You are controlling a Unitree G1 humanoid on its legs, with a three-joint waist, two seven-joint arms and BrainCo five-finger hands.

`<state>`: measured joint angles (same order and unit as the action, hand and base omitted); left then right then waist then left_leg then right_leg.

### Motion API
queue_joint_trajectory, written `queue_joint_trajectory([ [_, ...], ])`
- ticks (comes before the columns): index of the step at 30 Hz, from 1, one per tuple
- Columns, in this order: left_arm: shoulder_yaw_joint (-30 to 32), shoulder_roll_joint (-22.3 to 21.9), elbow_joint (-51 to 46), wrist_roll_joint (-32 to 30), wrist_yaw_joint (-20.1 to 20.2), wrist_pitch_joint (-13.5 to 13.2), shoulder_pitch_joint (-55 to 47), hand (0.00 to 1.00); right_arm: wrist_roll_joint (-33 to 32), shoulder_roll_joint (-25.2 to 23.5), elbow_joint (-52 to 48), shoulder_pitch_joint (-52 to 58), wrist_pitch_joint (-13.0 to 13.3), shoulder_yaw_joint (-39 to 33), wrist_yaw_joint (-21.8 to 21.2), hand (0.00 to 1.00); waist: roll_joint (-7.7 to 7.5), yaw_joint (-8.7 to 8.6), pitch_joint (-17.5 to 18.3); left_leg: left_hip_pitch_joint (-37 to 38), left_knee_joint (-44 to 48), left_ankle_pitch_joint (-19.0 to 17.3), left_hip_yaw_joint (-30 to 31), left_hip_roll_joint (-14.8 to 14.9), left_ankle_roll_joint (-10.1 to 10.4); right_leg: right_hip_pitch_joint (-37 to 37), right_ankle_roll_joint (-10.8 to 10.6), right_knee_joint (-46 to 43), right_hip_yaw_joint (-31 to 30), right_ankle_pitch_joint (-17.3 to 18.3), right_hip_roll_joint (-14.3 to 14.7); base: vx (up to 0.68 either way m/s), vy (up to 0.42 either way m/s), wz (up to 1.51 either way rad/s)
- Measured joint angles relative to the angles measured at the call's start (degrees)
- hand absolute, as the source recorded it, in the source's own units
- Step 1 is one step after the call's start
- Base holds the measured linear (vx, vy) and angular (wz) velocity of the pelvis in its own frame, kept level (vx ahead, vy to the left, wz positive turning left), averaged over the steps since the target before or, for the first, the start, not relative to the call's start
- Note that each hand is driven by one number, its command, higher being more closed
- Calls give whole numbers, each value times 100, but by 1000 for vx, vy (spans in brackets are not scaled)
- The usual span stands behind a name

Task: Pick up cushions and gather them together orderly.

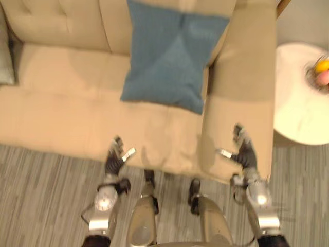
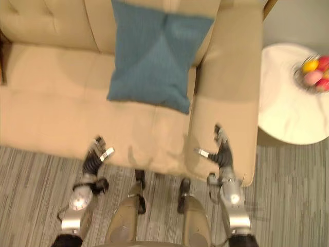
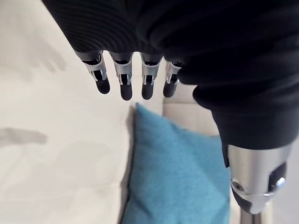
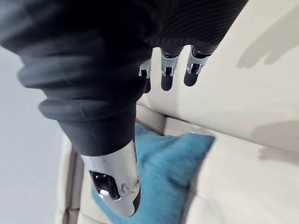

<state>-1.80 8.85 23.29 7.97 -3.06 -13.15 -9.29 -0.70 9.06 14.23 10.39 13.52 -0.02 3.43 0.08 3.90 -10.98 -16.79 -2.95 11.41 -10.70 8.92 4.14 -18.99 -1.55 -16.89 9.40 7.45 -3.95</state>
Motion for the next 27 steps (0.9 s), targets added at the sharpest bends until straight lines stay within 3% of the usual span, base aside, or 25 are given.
queue_joint_trajectory([
  [3,85,17,1192,-459,207,94,-64,0,317,-6,1315,159,-117,-59,-144,0,-19,-36,297,524,-29,-179,-26,-11,33,620,-96,366,-30,-29,24,102,22,-5],
  [7,478,98,1988,-928,330,170,-382,0,446,44,2203,380,-162,-265,-338,0,-56,-180,609,1033,-244,-222,-81,-84,57,1179,-161,769,-134,-122,19,103,46,-4],
  [14,629,347,2198,-1091,427,147,-505,0,593,244,2603,308,-162,-219,-495,0,-93,-182,633,1236,-182,-326,-424,-161,-12,1308,-235,968,-535,-379,-34,37,46,-28],
  [16,614,366,2107,-1086,426,148,-333,0,577,280,2576,268,-159,-153,-495,0,-97,-190,628,801,328,-501,-379,-156,-208,992,-388,664,-554,-496,-105,-40,45,1],
  [17,588,325,1879,-1082,424,142,-294,0,574,340,2589,257,-172,-79,-495,0,-21,-156,620,580,633,-665,-353,-58,-363,916,-594,617,-620,-610,-81,-62,25,8],
  [19,643,289,1651,-1059,414,112,-286,0,563,326,2587,196,-224,-31,-493,0,50,-187,518,552,875,-740,-259,-50,-414,585,-575,-1739,-679,270,-284,-84,18,37],
  [21,653,252,1521,-962,394,147,-397,0,557,315,2592,239,-254,4,-494,0,-73,-138,597,467,1087,-718,-145,-153,-389,829,-981,-2851,-904,535,-358,-108,-13,45],
  [23,661,191,1446,-936,343,160,-496,0,554,316,2536,168,-255,0,-472,0,-235,12,696,228,1289,-628,-154,-244,-349,1138,-938,-2458,-1081,714,-393,-204,-95,6],
  [24,675,84,1448,-841,284,170,-505,0,540,365,2525,30,-261,-18,-461,0,-226,79,729,46,1305,-474,-222,-168,-329,1234,-714,-1940,-1047,1010,-290,-247,-131,-24],
  [27,578,-241,1462,-744,270,199,-427,0,480,469,2512,-248,-290,-174,-339,0,186,135,568,-325,902,-148,-68,47,-152,1260,-131,-1021,-737,1471,29,-385,-154,-14],
])
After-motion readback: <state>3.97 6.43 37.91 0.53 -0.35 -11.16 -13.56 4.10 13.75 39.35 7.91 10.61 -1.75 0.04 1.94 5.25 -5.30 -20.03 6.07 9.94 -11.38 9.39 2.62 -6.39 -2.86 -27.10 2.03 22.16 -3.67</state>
